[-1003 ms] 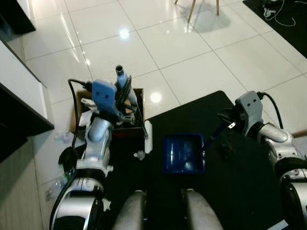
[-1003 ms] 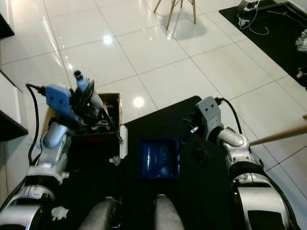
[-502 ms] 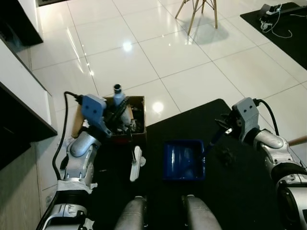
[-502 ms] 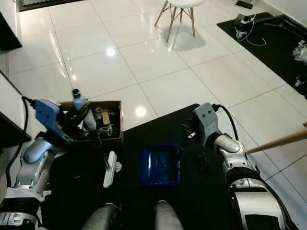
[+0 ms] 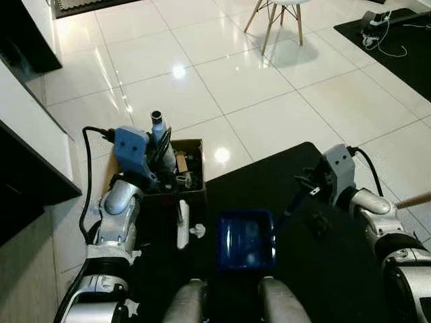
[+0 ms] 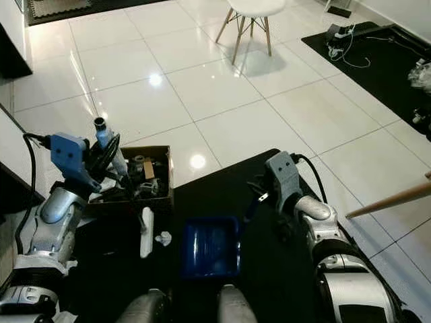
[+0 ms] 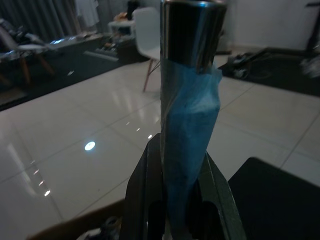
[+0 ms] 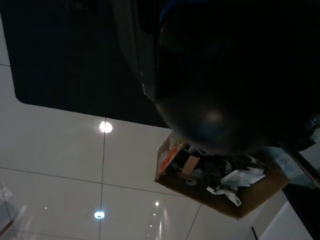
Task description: Sweep floor
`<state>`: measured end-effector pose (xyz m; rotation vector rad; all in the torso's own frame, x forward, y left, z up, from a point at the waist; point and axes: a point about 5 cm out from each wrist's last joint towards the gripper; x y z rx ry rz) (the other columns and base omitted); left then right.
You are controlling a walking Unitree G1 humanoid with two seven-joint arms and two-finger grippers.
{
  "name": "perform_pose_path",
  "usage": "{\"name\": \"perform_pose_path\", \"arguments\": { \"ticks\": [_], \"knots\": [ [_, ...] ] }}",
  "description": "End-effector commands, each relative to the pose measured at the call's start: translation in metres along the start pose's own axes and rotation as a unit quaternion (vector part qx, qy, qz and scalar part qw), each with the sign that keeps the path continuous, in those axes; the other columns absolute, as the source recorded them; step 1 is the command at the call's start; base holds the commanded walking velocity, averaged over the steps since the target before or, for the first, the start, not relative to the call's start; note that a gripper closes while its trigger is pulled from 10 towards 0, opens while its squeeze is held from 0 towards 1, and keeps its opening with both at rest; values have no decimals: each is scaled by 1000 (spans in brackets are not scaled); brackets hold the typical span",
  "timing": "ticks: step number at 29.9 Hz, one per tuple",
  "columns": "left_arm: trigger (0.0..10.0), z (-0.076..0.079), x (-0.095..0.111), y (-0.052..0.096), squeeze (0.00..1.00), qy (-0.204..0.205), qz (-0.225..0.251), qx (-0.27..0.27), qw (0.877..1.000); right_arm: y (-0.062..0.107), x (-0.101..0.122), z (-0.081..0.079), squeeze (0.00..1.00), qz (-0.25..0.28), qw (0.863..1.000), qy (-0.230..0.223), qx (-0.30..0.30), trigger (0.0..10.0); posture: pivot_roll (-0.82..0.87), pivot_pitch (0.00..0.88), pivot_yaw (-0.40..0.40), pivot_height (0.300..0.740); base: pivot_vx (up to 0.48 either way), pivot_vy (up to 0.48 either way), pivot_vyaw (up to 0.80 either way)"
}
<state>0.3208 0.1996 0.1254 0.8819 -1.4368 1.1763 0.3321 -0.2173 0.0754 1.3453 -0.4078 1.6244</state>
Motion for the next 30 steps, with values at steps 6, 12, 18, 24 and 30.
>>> {"name": "perform_pose_path", "arguments": {
  "ticks": [6, 12, 18, 24, 30],
  "knots": [
    [10000, 5, -9, -6, 0, -23, 12, 25, 999, 0, 1, 1, 0, 8, 1000, -4, -7, 10000, -118, 113, 4, 740, 0, 0, 0],
    [10000, 11, -18, -10, 0, -35, 4, 44, 998, 0, 2, -1, 0, 12, 1000, -3, 5, 10000, -127, 142, -1, 740, 0, 0, 0],
    [10000, 19, -19, -15, 0, -40, 11, 41, 998, -2, -1, -4, 0, -9, 1000, 3, 13, 10000, -128, 189, 1, 740, 0, 0, 0],
    [10000, 24, -19, -18, 0, -46, 19, 37, 998, -5, 2, -1, 0, -18, 1000, -4, 9, 10000, -127, 208, -2, 740, 0, 0, 0],
    [10000, 27, -23, -16, 0, -51, 20, 36, 998, -4, 2, 9, 0, -45, 999, -23, -14, 10000, -131, 216, -5, 740, 0, 0, 0]
  ]
}}
Point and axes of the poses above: a point about 5 cm out from each wrist's last joint towards the gripper, its own y axis pointing back from the gripper into the wrist, its own x axis along the axis of the wrist's last joint, z = x × y, and after that the axes turned 12 degrees about y, right-handed
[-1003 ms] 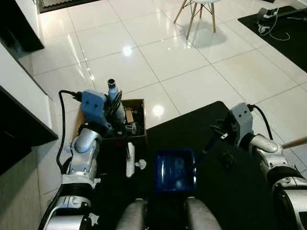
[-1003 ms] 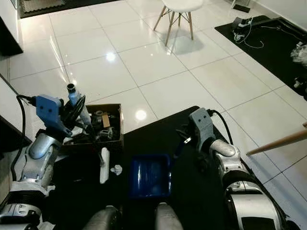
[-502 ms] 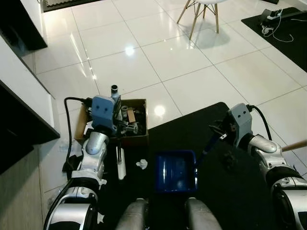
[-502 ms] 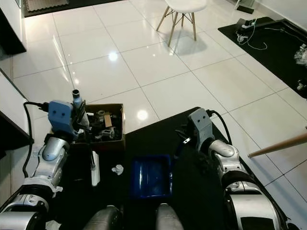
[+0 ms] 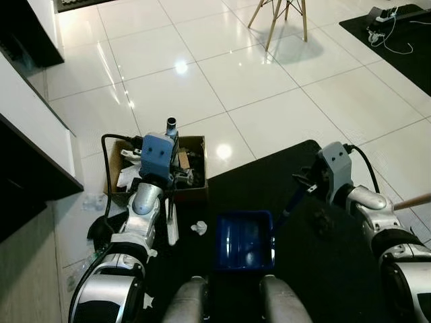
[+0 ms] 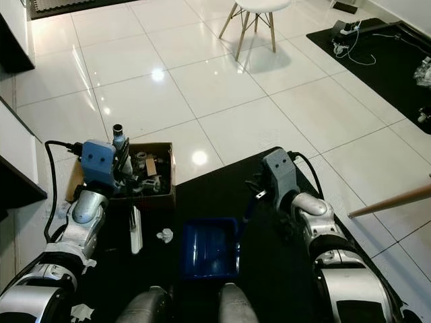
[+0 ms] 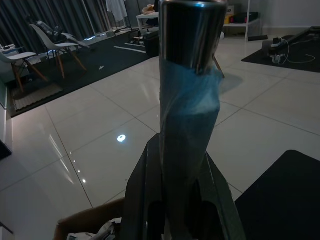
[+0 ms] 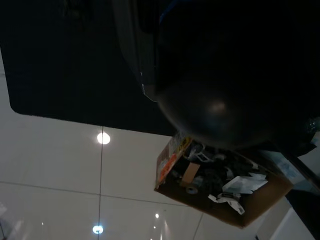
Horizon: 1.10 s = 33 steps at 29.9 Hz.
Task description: Sweep floor
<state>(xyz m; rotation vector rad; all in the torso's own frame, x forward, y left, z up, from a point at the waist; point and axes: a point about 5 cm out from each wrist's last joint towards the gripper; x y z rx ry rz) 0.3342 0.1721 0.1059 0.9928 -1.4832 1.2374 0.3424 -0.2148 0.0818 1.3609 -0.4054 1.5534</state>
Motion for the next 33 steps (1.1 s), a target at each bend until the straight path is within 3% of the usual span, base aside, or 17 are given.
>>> {"name": "perform_pose_path", "arguments": {
  "ticks": [1, 8, 23, 29, 33],
  "knots": [
    [10000, 5, -1, 1, 0, -4, 7, -8, 1000, 3, -5, 5, 0, -22, 1000, -8, -10, 10000, -132, 218, -5, 740, 0, 0, 0],
    [10000, 10, -7, 6, 0, -7, -5, -22, 1000, 3, 0, 11, 0, -24, 999, -16, -21, 10000, -136, 229, -5, 740, 0, 0, 0],
    [10000, 37, -25, 18, 0, 43, -37, -74, 996, 4, 8, 19, 0, -17, 1000, -5, -16, 10000, -156, 237, -22, 740, 0, 0, 0],
    [10000, 51, -22, 15, 0, 91, -27, -90, 991, 5, 8, 21, 0, -17, 1000, -1, -18, 10000, -153, 228, -21, 740, 0, 0, 0],
    [10000, 52, -19, 13, 0, 121, -17, -99, 988, 5, 8, 21, 0, -17, 1000, -1, -19, 10000, -148, 221, -20, 740, 0, 0, 0]
  ]
}}
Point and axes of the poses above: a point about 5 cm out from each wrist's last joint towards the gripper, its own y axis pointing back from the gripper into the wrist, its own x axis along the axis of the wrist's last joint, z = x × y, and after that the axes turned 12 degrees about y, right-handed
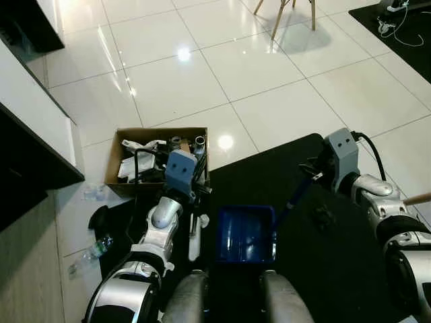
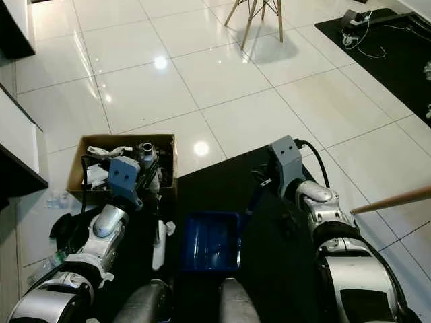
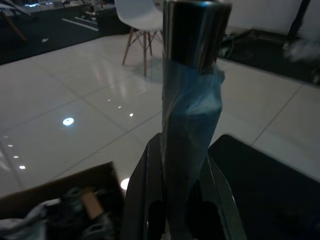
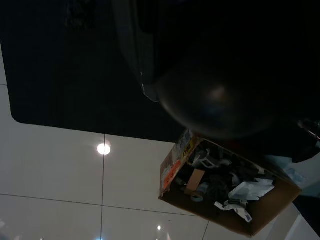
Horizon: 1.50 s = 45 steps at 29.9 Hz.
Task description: Sweep floor
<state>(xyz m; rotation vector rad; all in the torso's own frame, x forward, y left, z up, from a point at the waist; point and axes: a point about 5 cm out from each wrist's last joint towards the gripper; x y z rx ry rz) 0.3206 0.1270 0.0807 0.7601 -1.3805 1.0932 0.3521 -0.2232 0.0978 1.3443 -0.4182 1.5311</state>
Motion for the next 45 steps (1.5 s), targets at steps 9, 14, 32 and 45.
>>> {"name": "perform_pose_path", "arguments": {
  "ticks": [9, 14, 32, 45],
  "knots": [
    [10000, -2, 30, 5, 0, 76, 30, -136, 987, 2, -2, 4, 0, -12, 1000, 1, -8, 10000, -116, 194, -12, 740, 0, 0, 0],
    [10000, -22, 71, 7, 0, 85, 73, -152, 982, 2, -3, 3, 0, -13, 1000, 0, -10, 10000, -91, 170, -8, 740, 0, 0, 0],
    [10000, -71, 127, 41, 0, 27, 126, 41, 991, 11, 20, -2, 0, 112, 989, 88, -31, 10000, -60, 123, 11, 740, 0, 0, 0],
    [10000, -110, 104, 70, 0, 57, -41, 267, 961, 50, 74, 1, 0, 244, 961, 91, -95, 10000, -55, 120, 37, 740, 0, 0, 0]
  ]
}}
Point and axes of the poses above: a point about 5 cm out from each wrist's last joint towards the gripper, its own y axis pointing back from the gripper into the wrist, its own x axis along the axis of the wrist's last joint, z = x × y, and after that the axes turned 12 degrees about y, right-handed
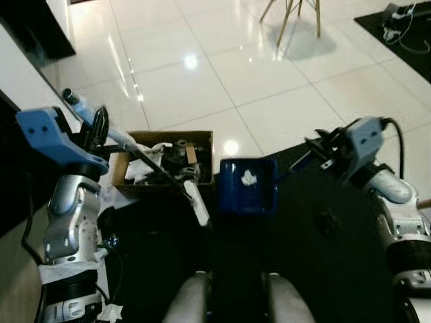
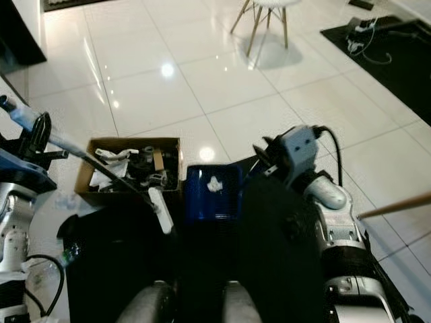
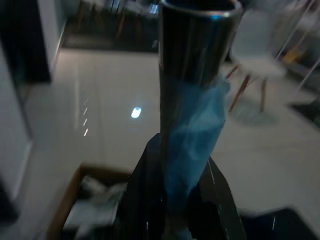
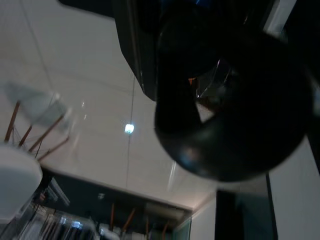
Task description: Sweep floor
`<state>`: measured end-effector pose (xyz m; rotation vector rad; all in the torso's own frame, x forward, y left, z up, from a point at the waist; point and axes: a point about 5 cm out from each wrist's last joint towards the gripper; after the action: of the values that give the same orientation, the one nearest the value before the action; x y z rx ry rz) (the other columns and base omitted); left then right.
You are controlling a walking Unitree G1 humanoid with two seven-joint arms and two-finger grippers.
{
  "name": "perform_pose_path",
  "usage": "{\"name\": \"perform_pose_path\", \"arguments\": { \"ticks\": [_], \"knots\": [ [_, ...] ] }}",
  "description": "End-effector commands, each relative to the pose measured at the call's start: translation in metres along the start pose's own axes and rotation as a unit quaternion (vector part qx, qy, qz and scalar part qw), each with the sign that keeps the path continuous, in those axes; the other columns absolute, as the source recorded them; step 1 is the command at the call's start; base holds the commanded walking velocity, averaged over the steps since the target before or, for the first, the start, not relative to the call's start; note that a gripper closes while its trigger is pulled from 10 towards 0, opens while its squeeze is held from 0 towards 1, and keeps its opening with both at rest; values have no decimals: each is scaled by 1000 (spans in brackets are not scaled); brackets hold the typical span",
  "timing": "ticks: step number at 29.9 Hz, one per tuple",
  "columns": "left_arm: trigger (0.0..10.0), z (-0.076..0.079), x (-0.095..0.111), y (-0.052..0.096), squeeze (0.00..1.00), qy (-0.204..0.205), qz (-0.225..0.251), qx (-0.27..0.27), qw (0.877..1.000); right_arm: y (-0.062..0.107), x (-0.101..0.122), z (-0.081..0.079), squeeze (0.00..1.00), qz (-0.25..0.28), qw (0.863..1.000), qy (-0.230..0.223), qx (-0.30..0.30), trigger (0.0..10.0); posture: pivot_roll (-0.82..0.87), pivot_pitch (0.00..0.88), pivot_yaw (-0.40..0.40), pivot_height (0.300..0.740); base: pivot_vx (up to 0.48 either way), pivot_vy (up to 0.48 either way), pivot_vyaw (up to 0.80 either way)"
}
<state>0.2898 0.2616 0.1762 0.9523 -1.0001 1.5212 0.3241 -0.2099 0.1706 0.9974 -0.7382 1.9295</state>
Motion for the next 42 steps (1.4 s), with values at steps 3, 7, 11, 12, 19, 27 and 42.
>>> {"name": "perform_pose_path", "arguments": {
  "ticks": [3, 7, 11, 12, 19, 27, 42],
  "knots": [
    [10000, -15, -20, 10, 0, -46, -87, 46, 994, 3, 17, 8, 0, 32, 999, -7, -22, 10000, -55, 120, 37, 740, 0, 0, 0],
    [10000, -20, -36, 23, 0, -124, -134, 68, 981, 6, 42, 27, 0, 62, 997, -4, -53, 10000, -56, 118, 43, 740, 0, 0, 0],
    [10000, -20, -36, 23, 0, -124, -134, 68, 981, 6, 42, 27, 0, 62, 997, -4, -53, 10000, -56, 118, 43, 740, 0, 0, 0],
    [10000, -20, -36, 23, 0, -124, -134, 68, 981, 6, 42, 27, 0, 62, 997, -4, -53, 10000, -56, 118, 43, 740, 0, 0, 0],
    [10000, -35, -25, 29, 0, -174, -127, 79, 973, -10, 57, 55, 0, 87, 992, -20, -88, 10000, -6, 111, 15, 740, 0, 0, 0],
    [10000, -32, -27, 34, 0, -194, -137, 88, 967, -40, 80, 73, 0, 110, 989, -1, -102, 10000, 17, 107, 13, 740, 0, 0, 0],
    [10000, -24, -40, 42, 0, -198, -142, 92, 965, -99, 123, 79, 0, 145, 983, 72, -88, 10000, 80, 113, -27, 740, 0, 0, 0]
  ]
}}
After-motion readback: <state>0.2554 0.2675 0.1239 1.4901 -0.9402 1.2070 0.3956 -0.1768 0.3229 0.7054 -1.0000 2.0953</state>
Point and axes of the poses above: a point about 5 cm out from each wrist's last joint towards the gripper, its own y axis pointing back from the gripper into the wrist, its own x axis along the axis of the wrist's last joint, z = x × y, and after that the axes turned 12 degrees about y, right-handed
